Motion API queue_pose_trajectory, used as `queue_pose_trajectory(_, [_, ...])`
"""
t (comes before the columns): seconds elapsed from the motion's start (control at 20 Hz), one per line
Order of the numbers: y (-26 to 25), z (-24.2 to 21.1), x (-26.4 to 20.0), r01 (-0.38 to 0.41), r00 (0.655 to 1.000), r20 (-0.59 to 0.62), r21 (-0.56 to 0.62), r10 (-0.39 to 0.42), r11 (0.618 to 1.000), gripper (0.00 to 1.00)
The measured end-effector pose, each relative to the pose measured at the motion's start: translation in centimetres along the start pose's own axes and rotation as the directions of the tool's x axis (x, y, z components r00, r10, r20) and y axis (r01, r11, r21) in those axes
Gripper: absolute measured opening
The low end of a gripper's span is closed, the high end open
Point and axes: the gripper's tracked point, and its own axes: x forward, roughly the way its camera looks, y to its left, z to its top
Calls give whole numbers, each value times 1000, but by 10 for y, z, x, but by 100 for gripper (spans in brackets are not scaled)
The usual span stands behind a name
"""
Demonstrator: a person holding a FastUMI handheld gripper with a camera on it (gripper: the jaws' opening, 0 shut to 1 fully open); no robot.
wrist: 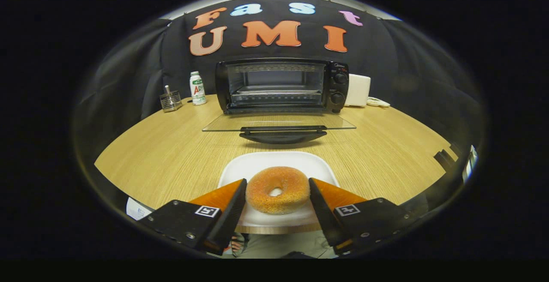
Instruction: Open the toaster oven, put the food inside, and close the toaster oven door.
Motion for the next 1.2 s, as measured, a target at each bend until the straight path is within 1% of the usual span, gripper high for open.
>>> queue_pose_trajectory(0.05, [0, 3, 0, -2, 1000, 5, 10, 2, 1000, 80])
queue_pose_trajectory(0.15, [-2, 14, -1, -1, 1000, 19, 20, 1, 1000, 77])
queue_pose_trajectory(0.3, [-6, 39, 0, 14, 999, 50, 19, -15, 1000, 77])
queue_pose_trajectory(0.5, [-4, 81, 8, 9, 995, 102, 43, -13, 999, 77])
queue_pose_trajectory(0.75, [0, 134, 32, 14, 989, 146, 67, -24, 998, 77])
queue_pose_trajectory(0.85, [4, 152, 45, 0, 988, 156, 82, -13, 997, 77])
queue_pose_trajectory(0.95, [5, 171, 59, -9, 986, 166, 124, -12, 992, 77])
queue_pose_trajectory(1.05, [6, 189, 74, -35, 983, 184, 197, -2, 980, 77])
queue_pose_trajectory(1.2, [14, 207, 98, -107, 981, 188, 330, 46, 938, 77])
